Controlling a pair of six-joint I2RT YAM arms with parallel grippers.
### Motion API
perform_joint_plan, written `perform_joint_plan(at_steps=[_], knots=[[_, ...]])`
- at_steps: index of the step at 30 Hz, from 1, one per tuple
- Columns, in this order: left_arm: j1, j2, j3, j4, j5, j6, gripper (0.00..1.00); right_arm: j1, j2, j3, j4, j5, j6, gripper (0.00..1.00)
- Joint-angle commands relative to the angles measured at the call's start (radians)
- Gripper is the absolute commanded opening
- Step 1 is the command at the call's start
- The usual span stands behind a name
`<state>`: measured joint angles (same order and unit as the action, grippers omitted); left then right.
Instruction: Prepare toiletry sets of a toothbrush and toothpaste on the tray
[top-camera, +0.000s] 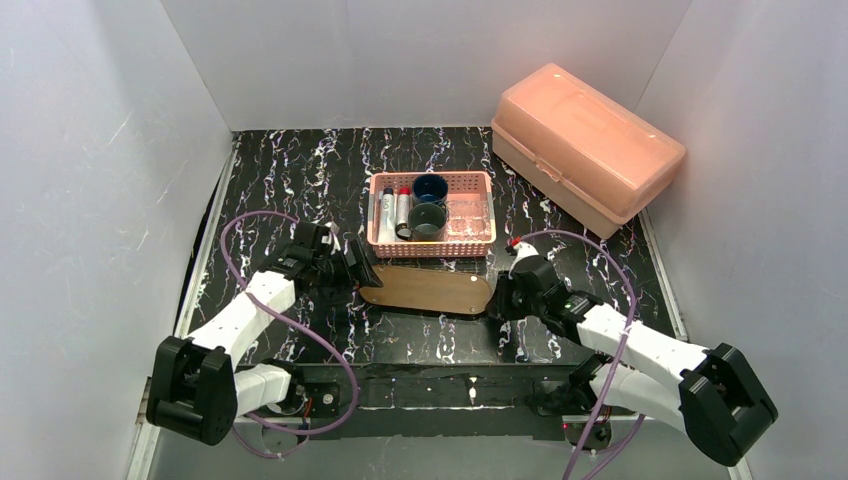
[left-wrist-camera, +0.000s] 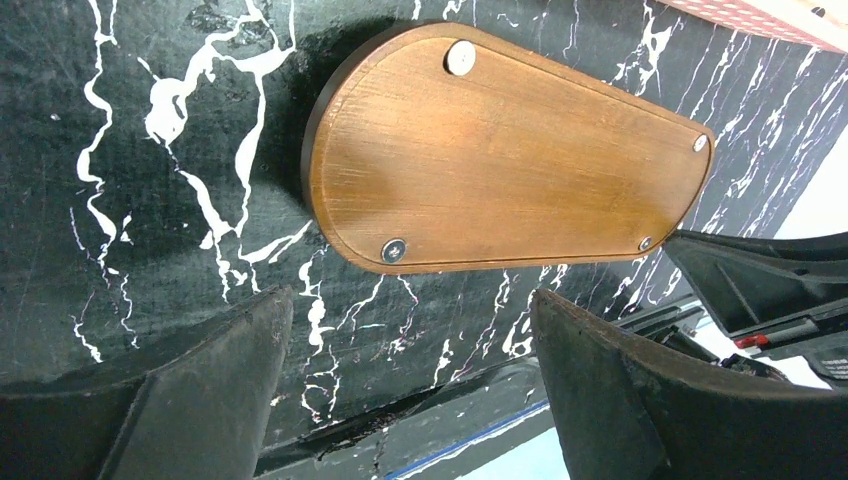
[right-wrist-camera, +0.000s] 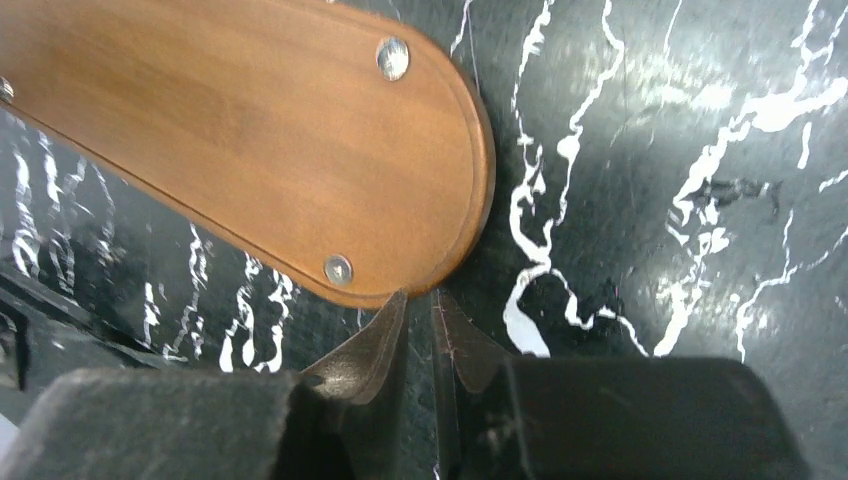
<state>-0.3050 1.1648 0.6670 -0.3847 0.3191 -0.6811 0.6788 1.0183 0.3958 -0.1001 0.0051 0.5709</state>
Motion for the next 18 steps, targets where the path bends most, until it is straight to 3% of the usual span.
perform_joint_plan(at_steps=[1, 9, 18], knots=[[-0.004, -0.046, -0.019, -0.055, -0.019, 0.013, 0.87, 0.066, -0.014, -0.023, -0.174, 0.069, 0.053, 0.22], [-0.004, -0.073, -0.017, -0.072, -0.04, 0.012, 0.87, 0.182, -0.057, 0.048, -0.297, 0.171, 0.121, 0.23], [-0.005, -0.069, 0.016, -0.074, -0.031, 0.016, 0.87, 0.2, -0.034, 0.228, -0.355, 0.224, 0.073, 0.24]])
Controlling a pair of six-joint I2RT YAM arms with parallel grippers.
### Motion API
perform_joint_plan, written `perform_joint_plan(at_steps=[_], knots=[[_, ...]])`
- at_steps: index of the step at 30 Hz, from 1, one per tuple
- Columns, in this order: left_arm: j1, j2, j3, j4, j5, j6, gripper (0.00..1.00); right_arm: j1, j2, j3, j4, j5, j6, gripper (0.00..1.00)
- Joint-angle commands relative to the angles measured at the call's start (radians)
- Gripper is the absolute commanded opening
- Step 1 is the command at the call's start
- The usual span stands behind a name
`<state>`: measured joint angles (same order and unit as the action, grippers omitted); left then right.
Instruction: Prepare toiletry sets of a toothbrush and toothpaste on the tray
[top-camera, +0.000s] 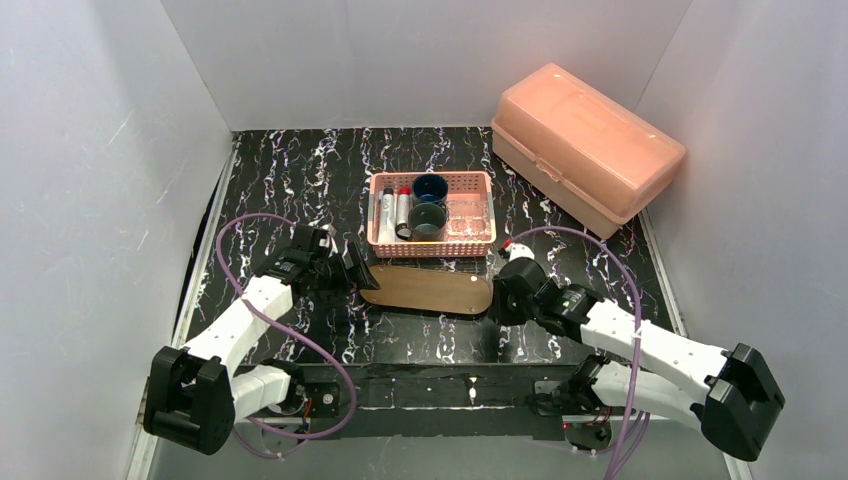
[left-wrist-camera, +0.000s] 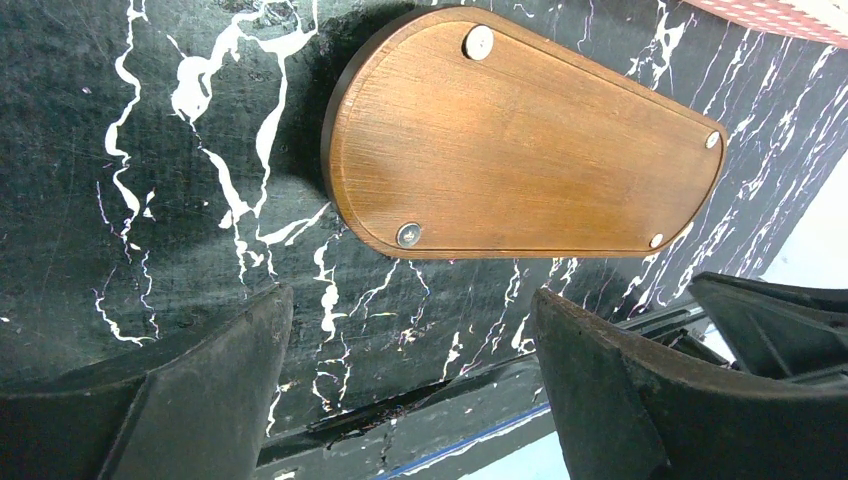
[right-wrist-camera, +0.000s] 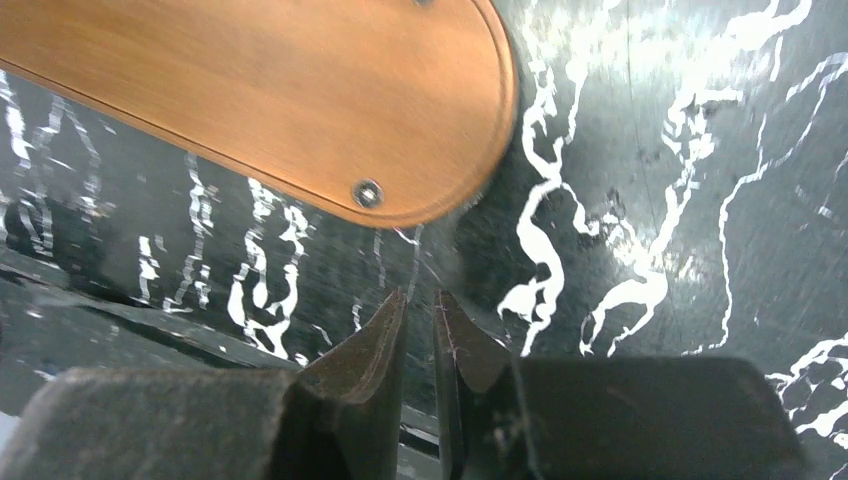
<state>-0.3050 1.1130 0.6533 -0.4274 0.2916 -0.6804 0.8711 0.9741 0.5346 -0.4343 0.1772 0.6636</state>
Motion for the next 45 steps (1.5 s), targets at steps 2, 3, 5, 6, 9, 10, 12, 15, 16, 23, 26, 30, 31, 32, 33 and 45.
perform_joint_plan(at_steps=[2, 3, 5, 6, 9, 10, 12, 15, 16, 23, 26, 30, 31, 32, 33, 45], knots=[[-0.005, -0.014, 0.042, -0.038, -0.015, 0.021, 0.87, 0.008, 0.025, 0.112, -0.017, 0.068, -0.03, 0.24], [-0.004, -0.012, 0.049, -0.041, -0.023, 0.024, 0.86, 0.008, 0.035, 0.123, -0.013, 0.077, -0.035, 0.24], [-0.005, 0.0, 0.068, -0.045, -0.045, 0.034, 0.85, 0.008, 0.055, 0.141, 0.003, 0.095, -0.048, 0.25], [-0.005, 0.011, 0.079, -0.048, -0.055, 0.041, 0.85, 0.008, 0.067, 0.151, 0.013, 0.103, -0.06, 0.26], [-0.004, 0.05, 0.11, -0.051, -0.072, 0.056, 0.84, 0.007, 0.109, 0.19, 0.028, 0.139, -0.087, 0.29], [-0.005, 0.062, 0.123, -0.05, -0.074, 0.059, 0.84, 0.006, 0.124, 0.206, 0.031, 0.148, -0.101, 0.29], [-0.004, 0.093, 0.139, -0.041, -0.079, 0.059, 0.84, 0.003, 0.151, 0.235, 0.042, 0.164, -0.125, 0.3], [-0.005, 0.137, 0.164, -0.022, -0.092, 0.058, 0.84, -0.025, 0.19, 0.254, 0.071, 0.163, -0.153, 0.3], [-0.005, 0.154, 0.174, -0.017, -0.095, 0.058, 0.84, -0.037, 0.201, 0.256, 0.082, 0.155, -0.16, 0.3], [-0.005, 0.245, 0.227, 0.058, -0.101, 0.063, 0.75, -0.083, 0.255, 0.251, 0.143, 0.15, -0.191, 0.26], [-0.004, 0.283, 0.244, 0.086, -0.111, 0.069, 0.63, -0.106, 0.259, 0.238, 0.166, 0.148, -0.202, 0.24], [-0.005, 0.339, 0.263, 0.104, -0.116, 0.074, 0.42, -0.136, 0.262, 0.225, 0.181, 0.134, -0.215, 0.23], [-0.004, 0.352, 0.266, 0.107, -0.118, 0.074, 0.39, -0.141, 0.262, 0.22, 0.187, 0.13, -0.218, 0.22], [-0.005, 0.364, 0.267, 0.113, -0.118, 0.073, 0.36, -0.146, 0.261, 0.216, 0.191, 0.126, -0.22, 0.22], [-0.004, 0.375, 0.268, 0.121, -0.119, 0.073, 0.32, -0.15, 0.261, 0.21, 0.196, 0.122, -0.222, 0.22], [-0.004, 0.466, 0.265, 0.173, -0.133, 0.071, 0.07, -0.218, 0.33, 0.136, 0.297, 0.058, -0.202, 0.19]])
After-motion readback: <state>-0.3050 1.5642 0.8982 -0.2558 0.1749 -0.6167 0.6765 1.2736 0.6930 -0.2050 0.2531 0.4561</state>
